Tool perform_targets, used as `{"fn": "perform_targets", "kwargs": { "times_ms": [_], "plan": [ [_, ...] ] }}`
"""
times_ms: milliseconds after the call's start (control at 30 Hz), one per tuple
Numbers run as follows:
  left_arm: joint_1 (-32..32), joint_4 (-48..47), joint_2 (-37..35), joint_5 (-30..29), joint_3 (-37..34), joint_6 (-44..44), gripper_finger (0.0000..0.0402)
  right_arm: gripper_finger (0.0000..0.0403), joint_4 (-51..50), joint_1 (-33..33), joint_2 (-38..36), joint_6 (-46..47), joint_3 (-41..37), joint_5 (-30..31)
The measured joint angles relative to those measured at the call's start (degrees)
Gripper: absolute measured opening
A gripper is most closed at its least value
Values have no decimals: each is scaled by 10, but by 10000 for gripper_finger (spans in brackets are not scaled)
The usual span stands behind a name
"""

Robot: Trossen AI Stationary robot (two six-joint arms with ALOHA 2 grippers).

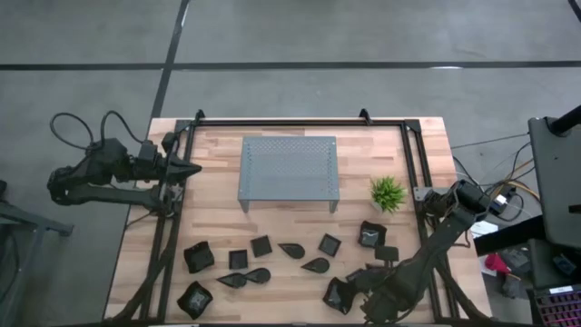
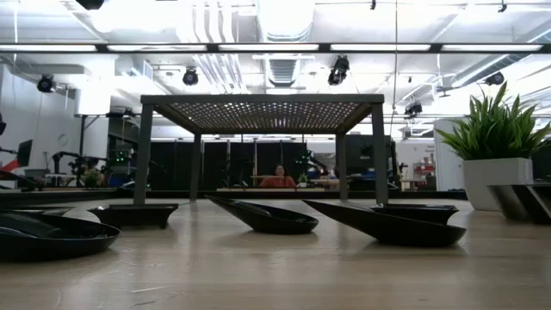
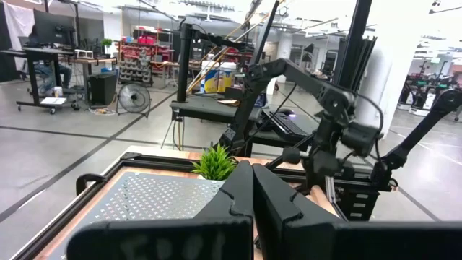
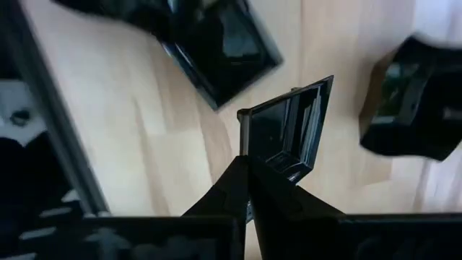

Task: Pick & Place Mini shaped plates
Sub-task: Put the square plate on the shelf

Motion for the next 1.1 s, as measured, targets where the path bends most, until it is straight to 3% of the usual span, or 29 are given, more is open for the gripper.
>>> {"fn": "perform_targets", "kwargs": {
  "times_ms": [167, 367, 600, 767, 1100],
  "plan": [
    [0, 0, 0, 0, 0, 0, 0, 8, -63, -15, 0, -47, 67, 81],
    [0, 0, 0, 0, 0, 0, 0, 8, -163, -43, 0, -121, 141, 236],
    [0, 0, 0, 0, 0, 0, 0, 8, -163, -112, -4, -247, 201, 375],
    [0, 0, 0, 0, 0, 0, 0, 8, -163, -183, -4, -320, 223, 413],
    [0, 0, 0, 0, 0, 0, 0, 8, -119, -341, -3, -470, 227, 408]
  ]
}}
